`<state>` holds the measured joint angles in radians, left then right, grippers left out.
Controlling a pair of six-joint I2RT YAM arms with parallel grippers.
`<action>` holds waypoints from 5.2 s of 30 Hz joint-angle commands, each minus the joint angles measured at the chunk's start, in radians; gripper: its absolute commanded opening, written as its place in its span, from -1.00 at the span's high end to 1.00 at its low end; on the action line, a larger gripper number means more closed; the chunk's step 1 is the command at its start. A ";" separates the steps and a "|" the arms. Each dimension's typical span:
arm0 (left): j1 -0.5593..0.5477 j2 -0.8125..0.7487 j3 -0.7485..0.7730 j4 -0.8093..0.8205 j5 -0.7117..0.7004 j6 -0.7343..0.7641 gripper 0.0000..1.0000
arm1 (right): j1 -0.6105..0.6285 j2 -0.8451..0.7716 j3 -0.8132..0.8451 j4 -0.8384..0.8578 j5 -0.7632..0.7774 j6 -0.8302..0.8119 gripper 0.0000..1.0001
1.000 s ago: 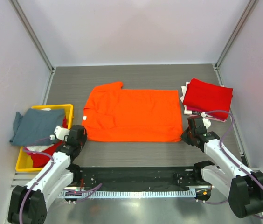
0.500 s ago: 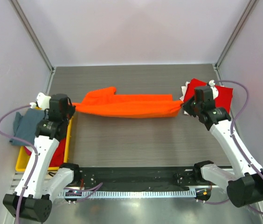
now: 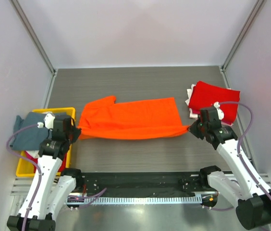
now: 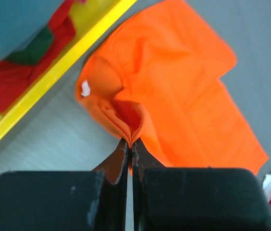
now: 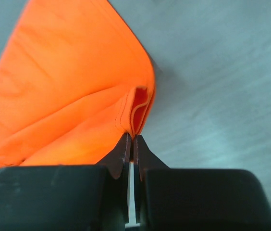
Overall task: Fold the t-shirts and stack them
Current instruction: Fold the tshirt
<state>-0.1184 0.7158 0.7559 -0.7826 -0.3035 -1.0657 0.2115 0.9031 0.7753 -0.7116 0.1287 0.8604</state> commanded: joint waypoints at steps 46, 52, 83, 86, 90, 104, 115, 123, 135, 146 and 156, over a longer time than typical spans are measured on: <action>0.008 0.221 0.322 0.049 0.104 -0.008 0.99 | -0.006 0.101 0.298 0.000 0.107 -0.018 0.98; 0.036 0.384 0.859 -0.122 0.101 0.122 0.99 | -0.007 0.149 0.701 -0.100 0.184 -0.073 0.98; 0.220 1.217 1.768 0.005 0.463 -0.037 0.99 | -0.199 0.757 1.331 0.061 -0.220 0.037 0.98; 0.255 1.306 1.840 0.219 0.541 -0.155 0.99 | -0.251 0.912 1.532 0.083 -0.290 0.061 0.98; 0.272 1.350 1.745 0.493 0.469 -0.212 0.99 | -0.287 1.089 1.694 0.145 -0.426 0.127 0.98; 0.267 1.131 0.582 1.223 0.549 -0.129 0.99 | -0.305 1.002 0.737 0.704 -0.535 0.120 0.97; 0.269 1.016 0.053 1.257 0.537 -0.047 1.00 | -0.310 0.942 0.332 0.788 -0.500 0.036 0.97; 0.267 0.923 -0.061 1.182 0.509 0.027 0.99 | -0.308 0.826 0.159 0.770 -0.448 -0.038 0.98; 0.269 0.728 -0.079 0.939 0.391 0.139 1.00 | -0.232 0.807 0.243 0.554 -0.263 -0.184 0.98; 0.269 0.708 -0.128 0.933 0.385 0.147 1.00 | -0.149 0.675 0.106 0.552 -0.078 -0.153 0.71; 0.267 0.654 -0.222 0.976 0.395 0.151 0.99 | -0.130 0.476 -0.099 0.663 -0.046 -0.123 0.00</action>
<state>0.1425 1.3952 0.5480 0.1482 0.0982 -0.9337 0.0700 1.4128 0.6834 -0.1242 0.0437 0.7322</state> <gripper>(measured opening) 0.011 0.499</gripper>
